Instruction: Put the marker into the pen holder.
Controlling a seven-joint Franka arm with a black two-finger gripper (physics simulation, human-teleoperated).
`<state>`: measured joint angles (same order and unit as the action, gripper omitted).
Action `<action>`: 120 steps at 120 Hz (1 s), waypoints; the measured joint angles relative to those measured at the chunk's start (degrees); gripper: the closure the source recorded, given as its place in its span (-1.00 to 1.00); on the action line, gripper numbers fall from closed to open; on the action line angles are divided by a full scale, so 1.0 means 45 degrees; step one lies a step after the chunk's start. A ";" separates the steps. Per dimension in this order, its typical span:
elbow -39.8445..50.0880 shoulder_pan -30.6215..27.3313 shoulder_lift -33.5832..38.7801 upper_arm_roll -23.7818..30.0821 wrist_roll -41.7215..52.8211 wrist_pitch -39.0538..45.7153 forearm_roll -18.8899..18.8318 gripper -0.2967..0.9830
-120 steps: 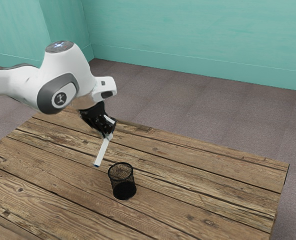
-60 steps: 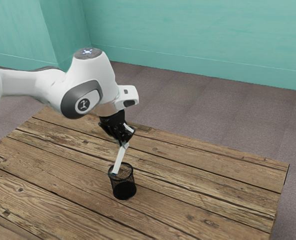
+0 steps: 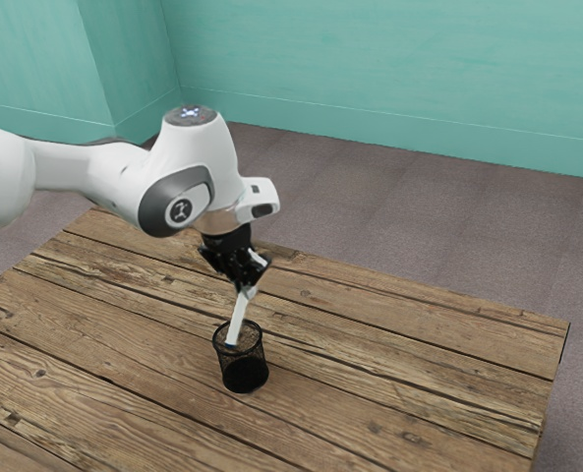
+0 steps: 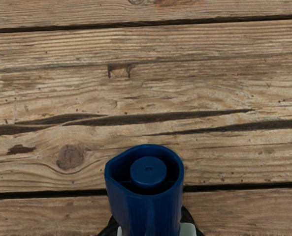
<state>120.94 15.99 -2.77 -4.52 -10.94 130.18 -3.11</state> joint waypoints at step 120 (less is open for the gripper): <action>-0.4417 -0.0601 0.1746 -0.0155 0.3295 -0.5838 0.0019 -0.47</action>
<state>101.06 13.28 5.09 -5.22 3.88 103.91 -3.02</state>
